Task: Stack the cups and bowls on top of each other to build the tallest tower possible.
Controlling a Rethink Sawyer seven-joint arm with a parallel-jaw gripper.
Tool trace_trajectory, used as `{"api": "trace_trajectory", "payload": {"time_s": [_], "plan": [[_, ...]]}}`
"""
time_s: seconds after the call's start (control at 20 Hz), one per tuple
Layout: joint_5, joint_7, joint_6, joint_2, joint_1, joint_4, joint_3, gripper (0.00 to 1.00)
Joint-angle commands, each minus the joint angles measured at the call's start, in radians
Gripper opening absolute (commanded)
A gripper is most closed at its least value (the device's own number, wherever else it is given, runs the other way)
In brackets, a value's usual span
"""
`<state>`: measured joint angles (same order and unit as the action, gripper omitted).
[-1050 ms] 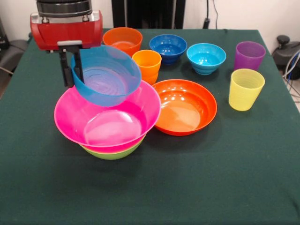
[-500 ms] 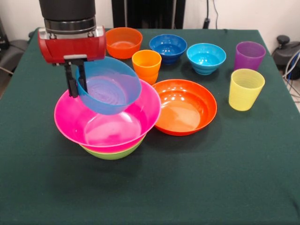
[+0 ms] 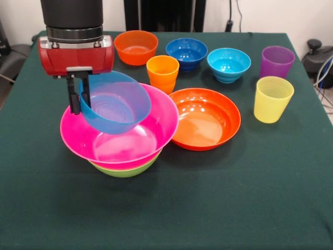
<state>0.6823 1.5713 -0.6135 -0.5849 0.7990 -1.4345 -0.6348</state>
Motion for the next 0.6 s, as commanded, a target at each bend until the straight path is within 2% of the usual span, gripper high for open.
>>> {"api": "trace_trajectory", "payload": {"time_s": [0.05,0.6], "plan": [[0.05,-0.042,0.036,0.082,-0.01,0.014,0.043,0.0],[0.055,-0.035,0.032,0.067,-0.018,0.01,0.05,0.0]]}}
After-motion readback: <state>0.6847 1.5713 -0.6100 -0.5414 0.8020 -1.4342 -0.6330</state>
